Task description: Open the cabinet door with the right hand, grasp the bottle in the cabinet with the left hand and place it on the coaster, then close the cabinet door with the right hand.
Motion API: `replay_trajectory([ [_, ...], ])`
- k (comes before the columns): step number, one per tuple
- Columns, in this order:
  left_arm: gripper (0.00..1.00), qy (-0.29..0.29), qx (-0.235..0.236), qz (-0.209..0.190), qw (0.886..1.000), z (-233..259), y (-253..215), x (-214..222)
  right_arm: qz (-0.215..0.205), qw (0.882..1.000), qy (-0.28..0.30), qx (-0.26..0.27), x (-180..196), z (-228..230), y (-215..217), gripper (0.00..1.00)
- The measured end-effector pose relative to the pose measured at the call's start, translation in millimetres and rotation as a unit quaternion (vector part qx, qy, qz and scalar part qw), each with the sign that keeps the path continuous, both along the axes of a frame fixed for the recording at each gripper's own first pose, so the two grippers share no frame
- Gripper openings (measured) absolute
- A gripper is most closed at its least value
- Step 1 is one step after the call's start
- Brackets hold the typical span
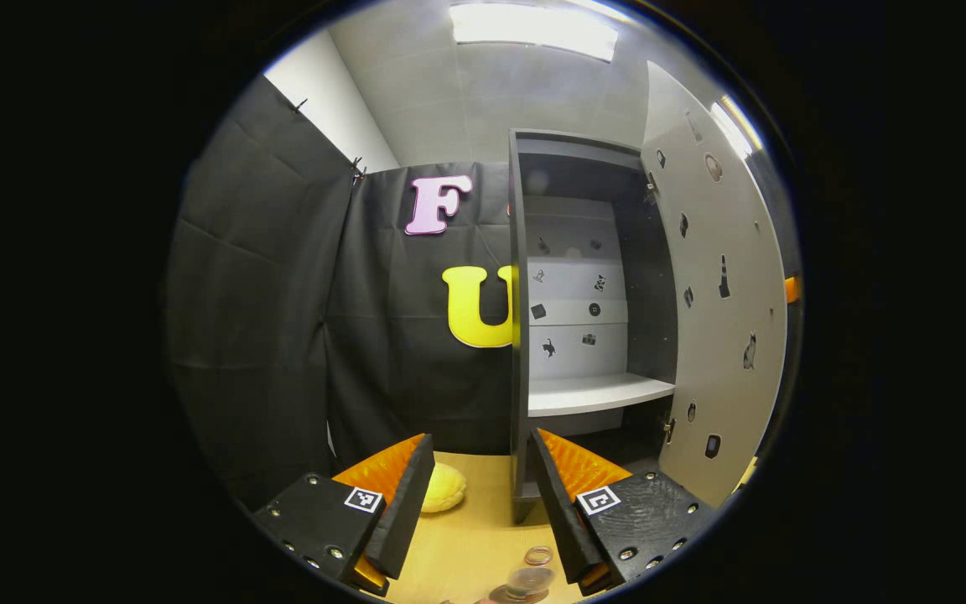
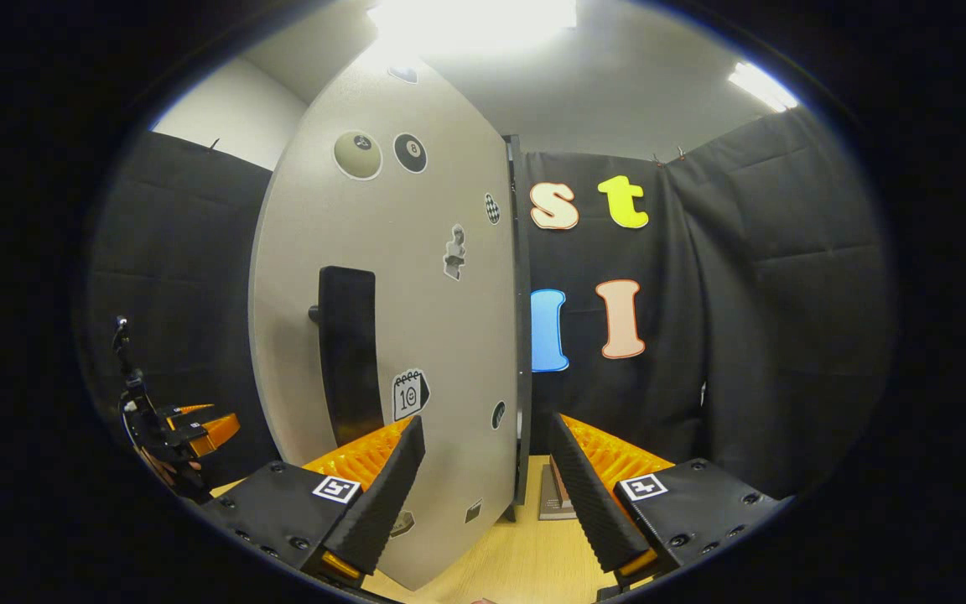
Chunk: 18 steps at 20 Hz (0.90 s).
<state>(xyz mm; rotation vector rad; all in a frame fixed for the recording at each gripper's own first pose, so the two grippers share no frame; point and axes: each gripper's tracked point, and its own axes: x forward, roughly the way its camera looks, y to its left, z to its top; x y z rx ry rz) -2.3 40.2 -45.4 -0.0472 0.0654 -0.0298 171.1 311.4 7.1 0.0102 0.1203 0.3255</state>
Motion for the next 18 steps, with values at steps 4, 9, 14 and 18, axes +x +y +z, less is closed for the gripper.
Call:
replay_trajectory([
  [4,0.66,-0.001,0.013,-0.001,1.0,-1,16,-2,0.008,1.0,0.0,0.008,-1,-3,24,0.96],
  [9,0.66,0.005,0.008,0.004,1.0,-5,42,-3,0.028,0.999,0.002,0.027,12,-6,66,0.96],
  [14,0.66,0.01,0.009,0.018,1.0,-11,72,-8,0.054,0.997,0.0,0.047,28,-9,112,0.96],
  [18,0.66,0.018,0.011,0.028,0.999,-18,95,-12,0.076,0.996,0.013,0.055,50,-19,145,0.96],
])
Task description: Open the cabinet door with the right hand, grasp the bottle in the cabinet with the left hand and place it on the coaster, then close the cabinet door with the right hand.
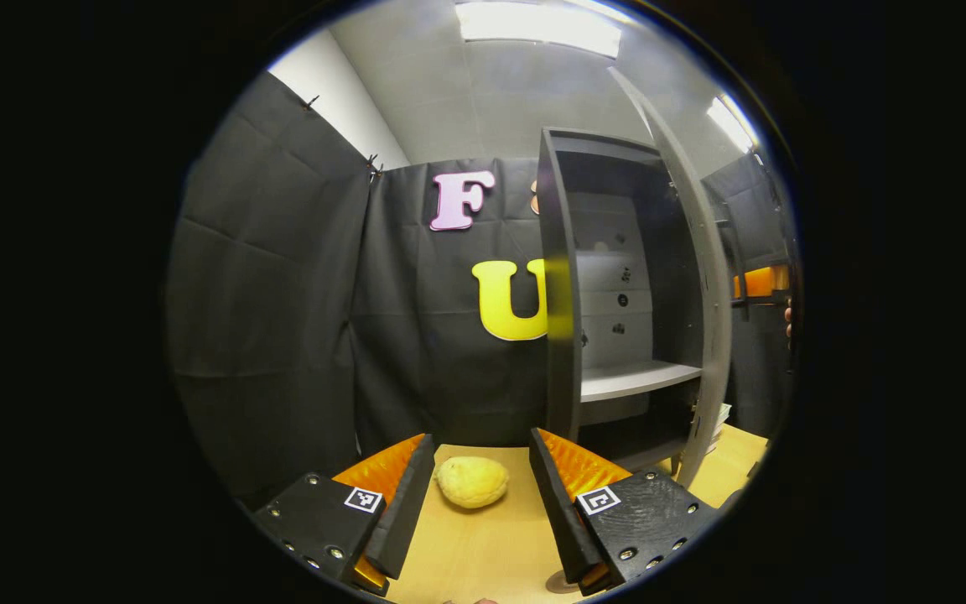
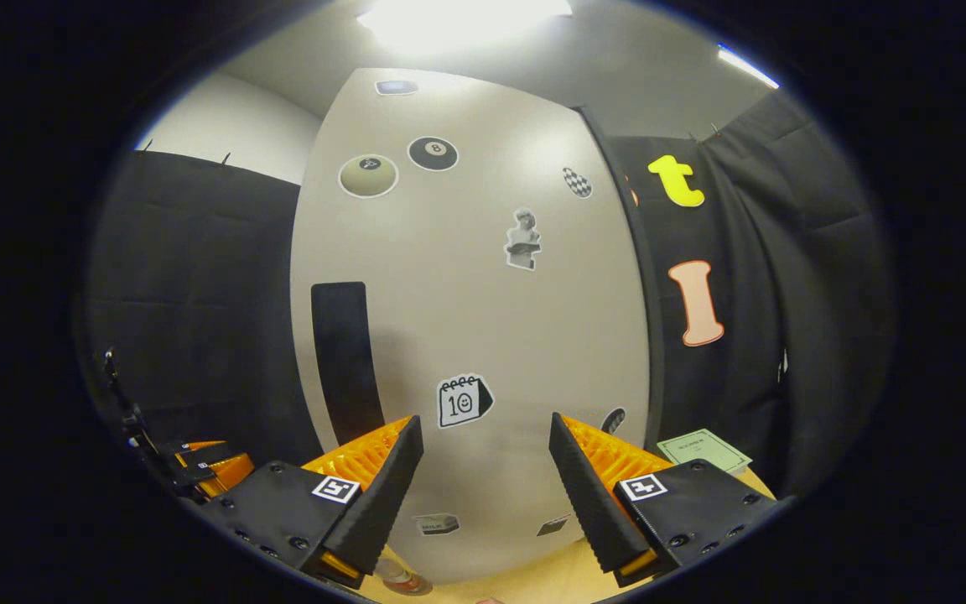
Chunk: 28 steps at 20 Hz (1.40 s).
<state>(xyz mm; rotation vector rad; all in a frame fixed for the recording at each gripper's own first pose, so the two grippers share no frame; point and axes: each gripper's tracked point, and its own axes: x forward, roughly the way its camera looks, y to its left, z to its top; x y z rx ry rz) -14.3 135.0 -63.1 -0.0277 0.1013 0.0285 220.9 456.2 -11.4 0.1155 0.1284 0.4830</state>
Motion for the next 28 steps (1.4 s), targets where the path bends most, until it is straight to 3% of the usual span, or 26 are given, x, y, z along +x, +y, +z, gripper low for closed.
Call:
replay_trajectory([
  [9,0.66,0.009,-0.002,0.018,1.0,-9,23,-15,0.005,0.999,-0.009,-0.045,40,-11,48,0.96],
  [15,0.66,0.019,0.006,0.03,0.999,6,10,-19,0.014,0.999,-0.022,-0.035,47,-3,50,0.97],
  [17,0.66,0.021,0.007,0.035,0.999,13,-2,-21,0.015,0.999,-0.026,-0.034,42,2,37,0.94],
  [20,0.66,0.018,-0.001,0.031,0.999,29,-34,-20,0.004,0.998,-0.045,-0.039,30,13,0,0.98],
  [28,0.66,-0.02,0.002,0.009,1.0,80,-127,-11,-0.043,0.995,-0.074,-0.042,3,34,-128,0.94],
])
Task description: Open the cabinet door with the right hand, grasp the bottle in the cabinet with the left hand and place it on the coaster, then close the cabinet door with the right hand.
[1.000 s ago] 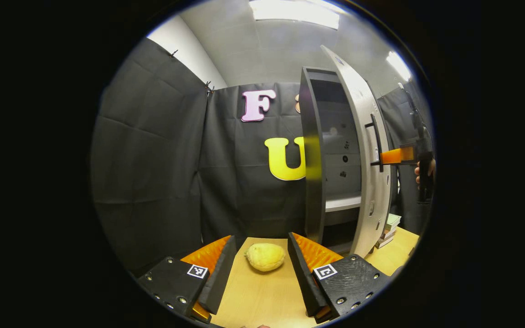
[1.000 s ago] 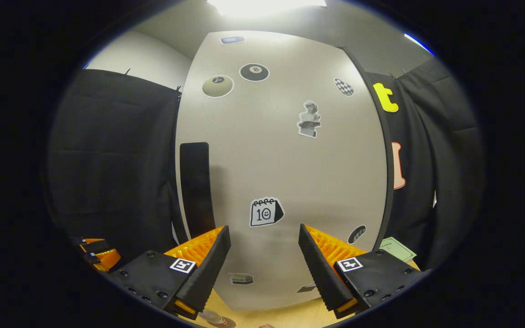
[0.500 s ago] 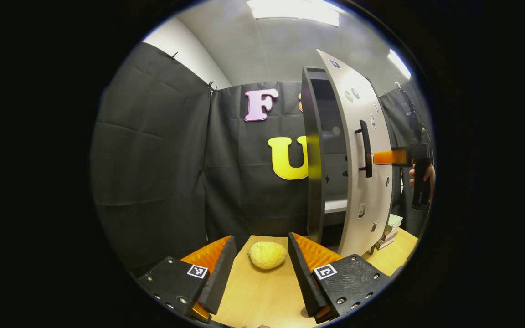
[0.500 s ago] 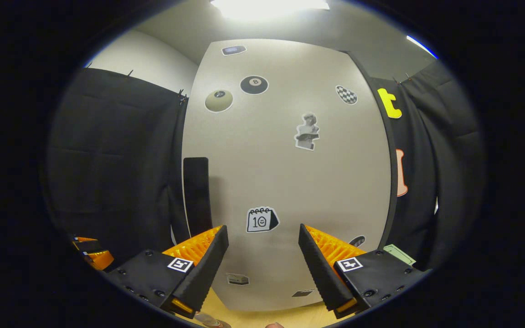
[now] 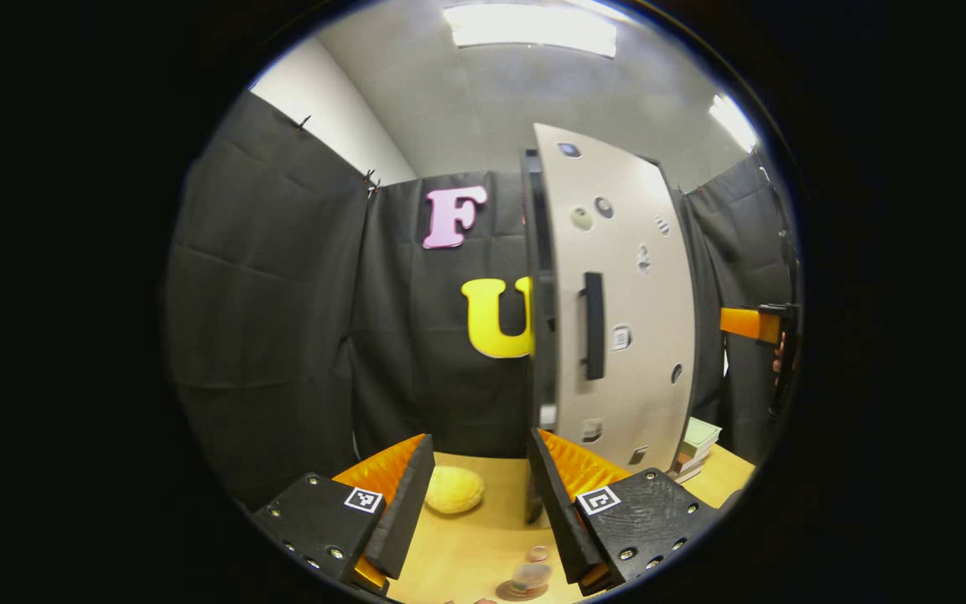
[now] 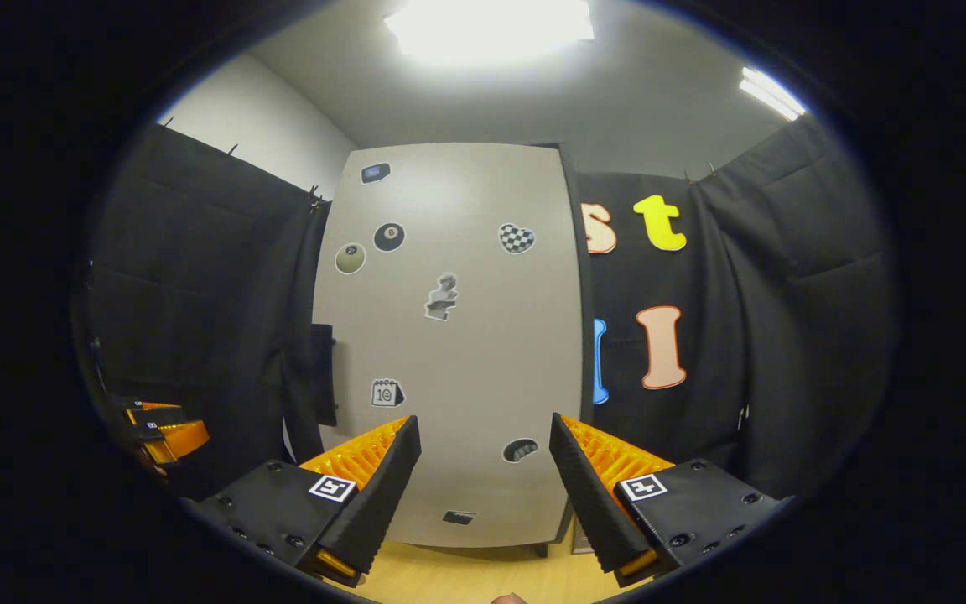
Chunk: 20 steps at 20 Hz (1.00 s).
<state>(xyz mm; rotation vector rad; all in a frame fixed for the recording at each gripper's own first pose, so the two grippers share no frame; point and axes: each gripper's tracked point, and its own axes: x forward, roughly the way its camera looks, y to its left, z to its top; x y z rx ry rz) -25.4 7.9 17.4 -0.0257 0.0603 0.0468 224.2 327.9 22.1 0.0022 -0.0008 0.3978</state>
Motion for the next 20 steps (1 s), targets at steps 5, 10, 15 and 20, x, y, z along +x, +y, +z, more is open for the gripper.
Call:
replay_trajectory([
  [5,0.68,-0.009,0.005,-0.006,1.0,14,-48,-11,-0.032,0.999,-0.004,-0.014,-14,-14,-72,0.98],
  [10,0.66,-0.016,0.008,-0.013,1.0,15,-76,-22,-0.057,0.998,0.011,-0.031,-35,-37,-114,0.98],
  [15,0.66,-0.006,0.011,-0.026,1.0,7,-83,-25,-0.064,0.998,0.018,-0.023,-47,-40,-119,0.94],
  [20,0.66,-0.004,0.022,-0.026,0.999,7,-75,-25,-0.07,0.997,0.007,-0.015,-47,-26,-112,0.98],
])
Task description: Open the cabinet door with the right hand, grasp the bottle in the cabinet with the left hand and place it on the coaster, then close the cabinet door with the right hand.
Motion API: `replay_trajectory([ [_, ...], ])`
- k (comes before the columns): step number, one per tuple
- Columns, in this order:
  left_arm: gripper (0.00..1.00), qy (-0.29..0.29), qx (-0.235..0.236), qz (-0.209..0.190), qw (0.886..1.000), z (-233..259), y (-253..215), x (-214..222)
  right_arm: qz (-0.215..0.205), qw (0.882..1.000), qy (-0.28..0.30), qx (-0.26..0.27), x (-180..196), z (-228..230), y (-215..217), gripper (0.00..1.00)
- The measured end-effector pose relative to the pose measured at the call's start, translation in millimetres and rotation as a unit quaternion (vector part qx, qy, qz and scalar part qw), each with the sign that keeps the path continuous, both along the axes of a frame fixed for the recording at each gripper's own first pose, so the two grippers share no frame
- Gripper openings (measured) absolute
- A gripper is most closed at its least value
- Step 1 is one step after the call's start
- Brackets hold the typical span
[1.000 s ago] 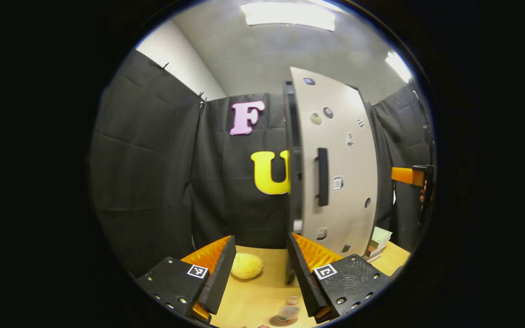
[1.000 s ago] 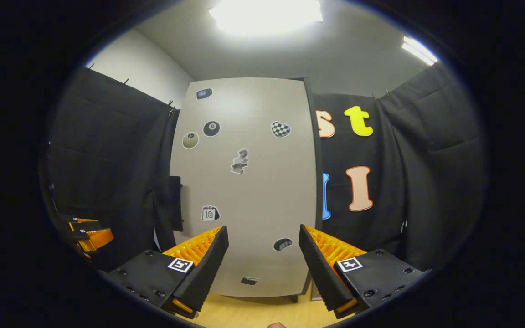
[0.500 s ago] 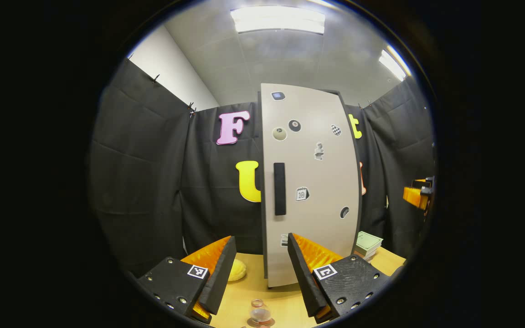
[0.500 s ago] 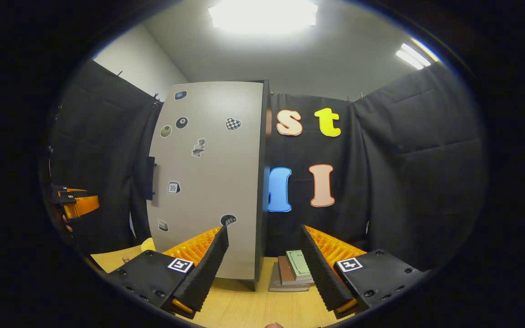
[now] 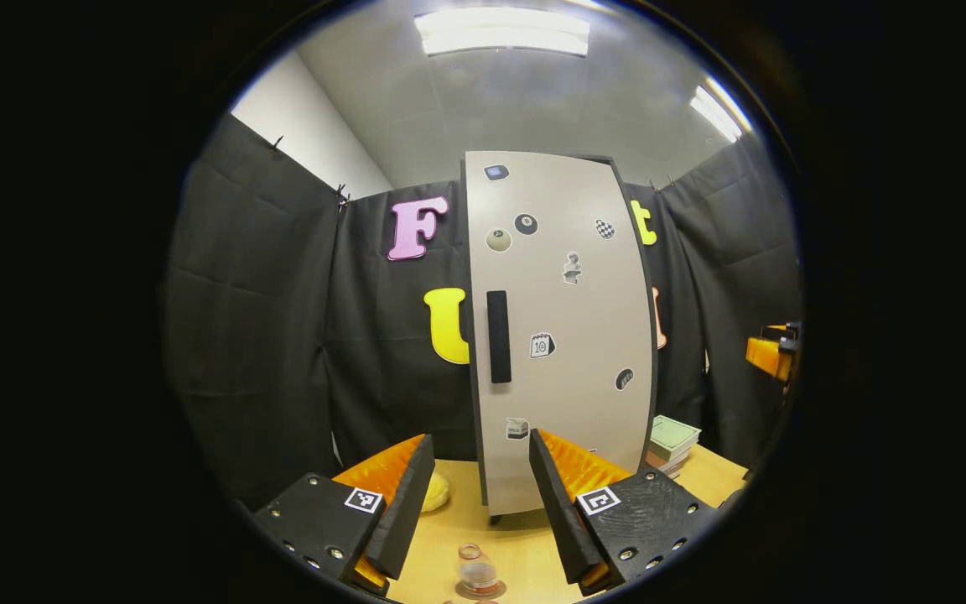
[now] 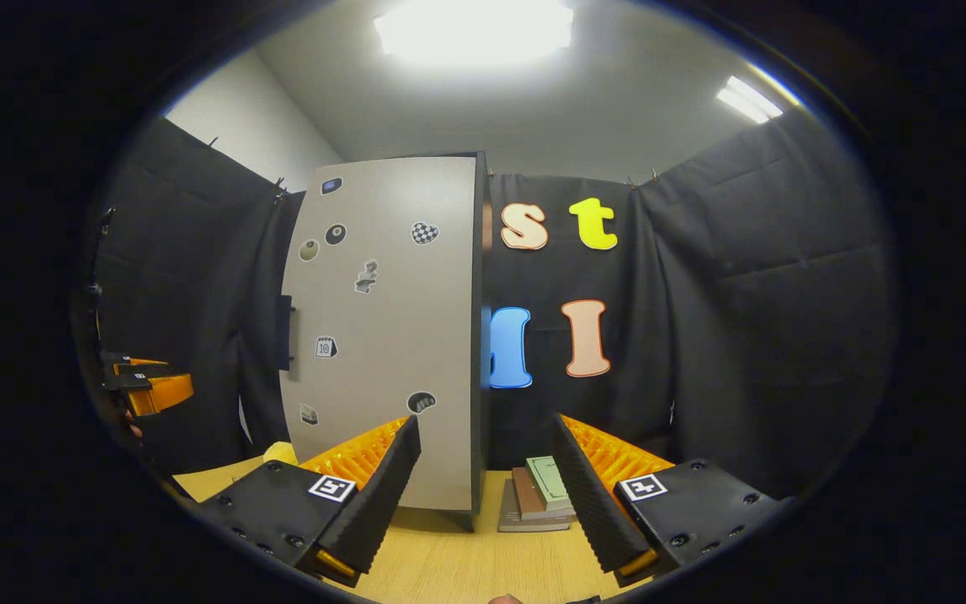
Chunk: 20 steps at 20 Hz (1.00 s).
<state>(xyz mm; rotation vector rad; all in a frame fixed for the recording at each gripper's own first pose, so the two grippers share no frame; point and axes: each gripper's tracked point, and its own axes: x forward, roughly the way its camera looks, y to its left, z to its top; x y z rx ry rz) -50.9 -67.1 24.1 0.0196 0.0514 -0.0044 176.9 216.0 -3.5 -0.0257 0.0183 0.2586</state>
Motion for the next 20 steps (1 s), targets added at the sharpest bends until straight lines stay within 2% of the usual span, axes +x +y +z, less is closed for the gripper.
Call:
replay_trajectory([
  [6,0.66,0.004,0.007,0.001,1.0,-3,15,-4,-0.006,1.0,-0.019,-0.01,2,12,11,0.98],
  [10,0.66,0.005,0.007,0.002,1.0,-3,23,-4,-0.006,1.0,-0.012,0.004,9,12,20,0.98],
  [11,0.66,0.004,0.007,0.004,1.0,-3,27,-5,-0.006,1.0,-0.011,0.008,9,13,22,0.94],
  [13,0.66,0.003,0.004,0.007,1.0,-1,31,-6,-0.007,1.0,-0.011,0.01,12,15,24,0.98],
  [16,0.66,-0.001,0.0,0.005,1.0,1,34,-6,-0.01,1.0,-0.012,0.008,16,16,26,0.94],
  [17,0.66,-0.003,0.0,0.005,1.0,2,35,-6,-0.011,1.0,-0.012,0.008,15,17,27,0.98],
  [20,0.66,-0.006,-0.002,0.003,1.0,5,36,-8,-0.013,1.0,-0.016,0.01,16,22,30,0.98],
])
